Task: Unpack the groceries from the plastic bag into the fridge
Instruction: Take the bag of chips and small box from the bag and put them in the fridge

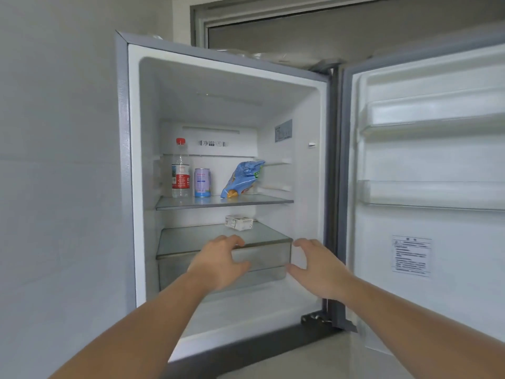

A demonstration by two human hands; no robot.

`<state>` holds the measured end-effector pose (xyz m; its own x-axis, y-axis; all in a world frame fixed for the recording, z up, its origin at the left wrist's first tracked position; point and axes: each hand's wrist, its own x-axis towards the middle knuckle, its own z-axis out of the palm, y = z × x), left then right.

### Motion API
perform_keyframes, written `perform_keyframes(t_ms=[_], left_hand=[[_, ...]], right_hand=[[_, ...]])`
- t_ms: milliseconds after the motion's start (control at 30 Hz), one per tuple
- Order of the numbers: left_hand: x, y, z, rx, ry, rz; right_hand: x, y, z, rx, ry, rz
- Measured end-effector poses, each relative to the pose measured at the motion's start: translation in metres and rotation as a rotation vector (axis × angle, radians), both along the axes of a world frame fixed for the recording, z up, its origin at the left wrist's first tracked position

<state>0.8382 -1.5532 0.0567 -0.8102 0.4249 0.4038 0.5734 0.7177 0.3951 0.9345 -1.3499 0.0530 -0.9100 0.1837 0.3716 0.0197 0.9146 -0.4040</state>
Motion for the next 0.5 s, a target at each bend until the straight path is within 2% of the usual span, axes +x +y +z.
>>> perform_keyframes(t_ms=[233,500], left_hand=[[0.123,0.079,-0.017,0.028,-0.065,-0.185],[0.235,0.198,-0.026,0.029,-0.075,-0.532]], right_hand=[[0.156,0.056,-0.012,-0.045,0.048,-0.111],[0.316,0.124,-0.023,-0.09,0.052,-0.439]])
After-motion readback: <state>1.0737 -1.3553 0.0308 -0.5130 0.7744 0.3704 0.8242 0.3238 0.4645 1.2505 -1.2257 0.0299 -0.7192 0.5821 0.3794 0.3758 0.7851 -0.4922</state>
